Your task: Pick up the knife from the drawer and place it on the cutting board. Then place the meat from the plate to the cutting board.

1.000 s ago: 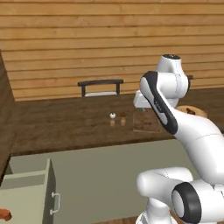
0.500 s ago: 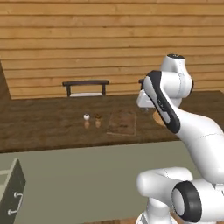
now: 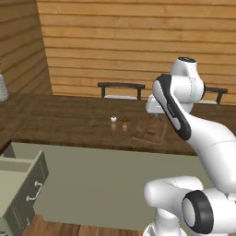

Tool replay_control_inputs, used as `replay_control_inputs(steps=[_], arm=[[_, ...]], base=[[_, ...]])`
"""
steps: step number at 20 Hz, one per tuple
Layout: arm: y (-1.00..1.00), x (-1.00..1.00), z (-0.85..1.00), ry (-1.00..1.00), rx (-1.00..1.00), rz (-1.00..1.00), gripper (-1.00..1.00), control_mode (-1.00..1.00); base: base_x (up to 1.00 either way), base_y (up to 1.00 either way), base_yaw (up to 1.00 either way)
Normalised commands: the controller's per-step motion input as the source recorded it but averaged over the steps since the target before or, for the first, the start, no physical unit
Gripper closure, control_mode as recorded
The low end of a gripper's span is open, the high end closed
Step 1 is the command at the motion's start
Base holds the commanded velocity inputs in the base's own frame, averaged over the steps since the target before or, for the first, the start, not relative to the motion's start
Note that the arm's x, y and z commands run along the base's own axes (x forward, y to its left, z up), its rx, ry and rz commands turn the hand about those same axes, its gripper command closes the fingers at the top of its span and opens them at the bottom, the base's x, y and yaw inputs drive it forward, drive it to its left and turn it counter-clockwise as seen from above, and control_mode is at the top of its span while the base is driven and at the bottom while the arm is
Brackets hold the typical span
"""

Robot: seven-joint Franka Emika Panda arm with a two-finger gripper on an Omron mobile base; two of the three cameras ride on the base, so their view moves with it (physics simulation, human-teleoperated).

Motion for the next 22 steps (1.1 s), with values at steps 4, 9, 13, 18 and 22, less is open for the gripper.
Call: replay_control_inputs(steps=[4, 9, 13, 18, 22], arm=[[0.0, 0.0, 0.0, 0.0, 0.0, 0.0, -1.0, 1.0], [0.0, 0.0, 0.0, 0.0, 0.0, 0.0, -1.0, 1.0], [0.0, 0.0, 0.0, 0.0, 0.0, 0.0, -1.0, 1.0], [0.0, 0.0, 0.0, 0.0, 0.0, 0.0, -1.0, 1.0], [0.0, 0.0, 0.0, 0.0, 0.0, 0.0, -1.0, 1.0]], base=[[0.2, -0.27, 0.39], [0.37, 0.0, 0.2], [0.22, -0.14, 0.13], [0.45, -0.2, 0.09], [0.43, -0.09, 0.08]])
